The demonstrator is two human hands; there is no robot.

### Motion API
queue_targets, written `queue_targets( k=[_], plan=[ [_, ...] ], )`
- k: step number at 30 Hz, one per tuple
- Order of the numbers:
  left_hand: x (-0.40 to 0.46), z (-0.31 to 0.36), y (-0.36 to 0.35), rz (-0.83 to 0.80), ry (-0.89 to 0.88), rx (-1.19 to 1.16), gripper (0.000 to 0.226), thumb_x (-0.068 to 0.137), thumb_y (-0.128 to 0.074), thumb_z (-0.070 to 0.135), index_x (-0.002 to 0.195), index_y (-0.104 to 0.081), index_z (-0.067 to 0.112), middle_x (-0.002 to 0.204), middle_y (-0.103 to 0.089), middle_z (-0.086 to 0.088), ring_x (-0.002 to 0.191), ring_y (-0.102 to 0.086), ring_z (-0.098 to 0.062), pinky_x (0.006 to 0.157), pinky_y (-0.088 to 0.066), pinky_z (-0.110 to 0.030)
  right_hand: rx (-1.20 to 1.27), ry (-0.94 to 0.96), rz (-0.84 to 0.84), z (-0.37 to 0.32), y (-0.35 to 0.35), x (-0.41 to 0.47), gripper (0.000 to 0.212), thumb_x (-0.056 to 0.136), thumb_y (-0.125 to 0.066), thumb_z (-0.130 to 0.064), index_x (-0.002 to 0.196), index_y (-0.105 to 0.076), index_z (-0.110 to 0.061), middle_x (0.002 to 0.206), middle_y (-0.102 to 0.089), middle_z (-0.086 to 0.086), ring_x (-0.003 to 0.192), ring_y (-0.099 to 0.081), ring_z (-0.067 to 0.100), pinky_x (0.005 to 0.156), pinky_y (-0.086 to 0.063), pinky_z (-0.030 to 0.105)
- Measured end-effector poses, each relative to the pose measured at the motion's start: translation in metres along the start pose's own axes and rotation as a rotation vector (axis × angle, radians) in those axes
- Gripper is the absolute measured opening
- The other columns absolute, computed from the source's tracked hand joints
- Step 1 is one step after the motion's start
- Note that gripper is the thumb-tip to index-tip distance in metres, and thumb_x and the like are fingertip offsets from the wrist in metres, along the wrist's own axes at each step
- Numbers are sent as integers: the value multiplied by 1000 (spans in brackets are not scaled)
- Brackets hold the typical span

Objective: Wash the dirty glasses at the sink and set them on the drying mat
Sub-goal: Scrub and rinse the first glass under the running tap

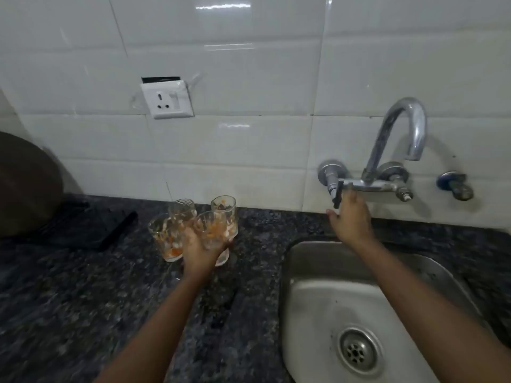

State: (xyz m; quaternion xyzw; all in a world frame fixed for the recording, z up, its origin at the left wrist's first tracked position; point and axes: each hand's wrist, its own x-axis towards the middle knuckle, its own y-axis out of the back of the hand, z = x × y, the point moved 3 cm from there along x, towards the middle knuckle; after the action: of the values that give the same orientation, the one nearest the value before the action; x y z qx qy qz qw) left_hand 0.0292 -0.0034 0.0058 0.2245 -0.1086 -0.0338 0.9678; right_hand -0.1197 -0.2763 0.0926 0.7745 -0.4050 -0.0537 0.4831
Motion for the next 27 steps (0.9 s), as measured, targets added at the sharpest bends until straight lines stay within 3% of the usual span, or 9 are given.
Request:
queue_targets(
  k=[2,8,12,16,18,20,22,24,27],
  plan=[
    [5,-4,-3,22,19,-41,88,62,-85,28,131,-36,4,128,-55,-19,117,-52,-35,96,-44,-43,-31,1,-17,-4,-7,9,73,88,-60,-9,143,-16,6,137,-39,28,124,-42,41,99,-39,42],
    [8,-6,-5,56,6,-114,72,55,-89,15,119,-54,9,105,-61,-3,101,-59,-24,81,-43,-30,-130,5,156,-2,-23,19,38,92,-45,-3,128,-34,2,117,-51,30,100,-53,43,75,-47,48],
    [-18,8,-15,-119,-86,-72,79,49,-91,20,120,-57,12,100,-66,0,90,-62,-17,80,-50,-30,-353,140,99,1,-28,20,51,90,-45,-1,138,-28,-7,123,-46,26,101,-52,40,79,-49,50],
    [-53,33,-43,-296,-149,-102,70,44,-92,23,106,-60,19,93,-70,2,86,-67,-13,77,-54,-28,-421,270,58,3,-20,17,72,85,-47,7,147,-14,-7,142,-36,24,121,-44,38,93,-44,48],
    [-65,46,-62,-365,-137,-122,66,44,-93,21,101,-59,22,94,-71,1,83,-67,-11,76,-55,-28,-294,284,25,11,-12,8,74,84,-51,8,148,-15,-4,148,-30,22,131,-37,35,105,-37,43],
    [-76,57,-83,-419,-99,-148,64,44,-93,18,98,-59,24,95,-71,-1,83,-68,-10,75,-56,-29,-46,159,-30,32,-6,-6,57,87,-52,2,141,-33,-1,143,-40,20,129,-41,31,107,-34,36],
    [-88,65,-106,-481,-41,-177,63,44,-93,18,98,-61,20,95,-72,-2,85,-69,-14,77,-57,-32,314,-189,-33,58,-2,-29,26,92,-51,-6,116,-58,-3,113,-61,17,106,-56,28,91,-44,36],
    [-104,68,-129,-549,30,-215,63,45,-92,17,101,-64,12,94,-73,-5,85,-70,-17,77,-59,-37,848,-576,-60,79,-5,-59,18,94,-46,-3,86,-62,-6,81,-62,12,77,-57,23,70,-47,30],
    [-133,67,-157,-645,182,-292,57,48,-91,14,99,-67,8,91,-74,-8,82,-72,-20,75,-60,-40,1168,-766,-127,98,-10,-96,18,93,-46,3,86,-61,-2,78,-61,11,71,-58,19,70,-49,26]
  ],
)
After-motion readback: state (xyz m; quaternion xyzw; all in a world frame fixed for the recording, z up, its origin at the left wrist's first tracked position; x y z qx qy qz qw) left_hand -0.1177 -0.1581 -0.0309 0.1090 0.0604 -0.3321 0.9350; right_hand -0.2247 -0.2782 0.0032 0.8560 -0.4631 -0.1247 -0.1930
